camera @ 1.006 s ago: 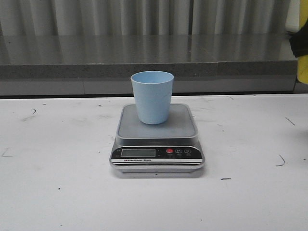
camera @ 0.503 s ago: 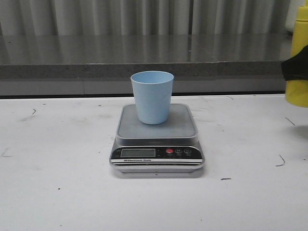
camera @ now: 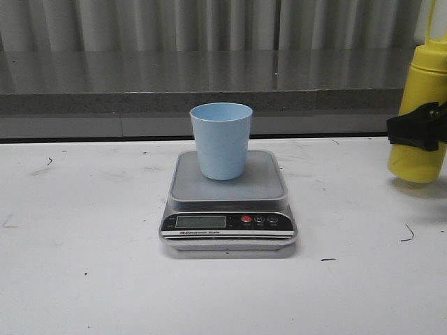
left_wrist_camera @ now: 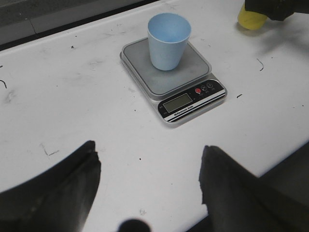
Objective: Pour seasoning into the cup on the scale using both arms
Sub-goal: 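Lower the bottle with the right gripper onto the table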
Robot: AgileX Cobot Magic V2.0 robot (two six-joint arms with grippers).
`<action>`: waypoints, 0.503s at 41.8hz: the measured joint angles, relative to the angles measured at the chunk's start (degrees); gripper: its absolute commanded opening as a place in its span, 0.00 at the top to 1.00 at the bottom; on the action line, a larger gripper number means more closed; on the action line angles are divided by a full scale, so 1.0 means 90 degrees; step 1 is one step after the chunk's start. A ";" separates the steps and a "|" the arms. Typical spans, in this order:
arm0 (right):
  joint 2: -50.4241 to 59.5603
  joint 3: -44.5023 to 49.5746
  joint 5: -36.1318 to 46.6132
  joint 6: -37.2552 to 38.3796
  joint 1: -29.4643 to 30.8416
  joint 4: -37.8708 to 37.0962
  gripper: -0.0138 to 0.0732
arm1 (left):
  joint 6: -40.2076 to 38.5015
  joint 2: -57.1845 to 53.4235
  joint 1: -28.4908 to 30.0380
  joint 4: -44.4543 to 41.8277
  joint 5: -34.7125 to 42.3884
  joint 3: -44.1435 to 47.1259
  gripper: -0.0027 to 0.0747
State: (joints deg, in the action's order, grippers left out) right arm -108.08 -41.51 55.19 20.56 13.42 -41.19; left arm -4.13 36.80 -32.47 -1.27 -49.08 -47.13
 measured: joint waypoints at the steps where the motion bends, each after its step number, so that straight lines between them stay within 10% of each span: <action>1: -0.0073 0.0000 0.0082 -0.0053 0.0000 0.0032 0.47 | 0.0000 0.0000 0.0000 0.0000 0.0000 0.0000 0.40; 21: -0.0650 -0.0036 0.0701 -0.0729 0.0000 0.0334 0.34 | 0.0000 0.0000 0.0000 0.0000 0.0000 0.0000 0.40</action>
State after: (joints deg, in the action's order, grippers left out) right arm -113.93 -41.83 61.50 14.00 13.42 -38.19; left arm -4.13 36.80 -32.47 -1.27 -49.08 -47.13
